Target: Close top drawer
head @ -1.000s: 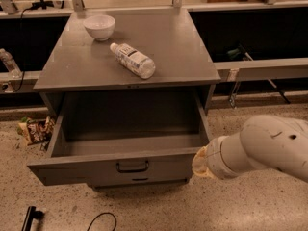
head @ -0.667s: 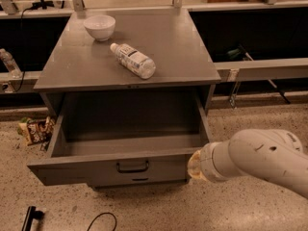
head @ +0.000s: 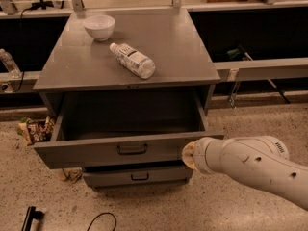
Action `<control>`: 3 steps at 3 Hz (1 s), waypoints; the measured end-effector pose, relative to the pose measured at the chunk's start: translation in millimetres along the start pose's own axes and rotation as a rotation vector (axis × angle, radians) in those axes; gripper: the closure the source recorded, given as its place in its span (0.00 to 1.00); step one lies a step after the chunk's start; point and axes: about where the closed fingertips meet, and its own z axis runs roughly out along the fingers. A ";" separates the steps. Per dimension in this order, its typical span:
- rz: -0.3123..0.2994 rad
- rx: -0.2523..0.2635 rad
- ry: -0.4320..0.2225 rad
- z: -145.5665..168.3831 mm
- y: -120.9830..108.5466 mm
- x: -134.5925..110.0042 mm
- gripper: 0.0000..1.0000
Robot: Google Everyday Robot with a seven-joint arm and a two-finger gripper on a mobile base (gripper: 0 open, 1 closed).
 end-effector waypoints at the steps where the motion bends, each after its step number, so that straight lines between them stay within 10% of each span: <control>1: 0.000 0.000 0.000 0.0 0.0 0.0 1.00; 3: -0.091 0.066 -0.064 50.4 -43.7 -6.8 1.00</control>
Offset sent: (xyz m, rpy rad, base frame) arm 0.0620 0.0257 -0.0163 0.0112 -0.0910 0.1068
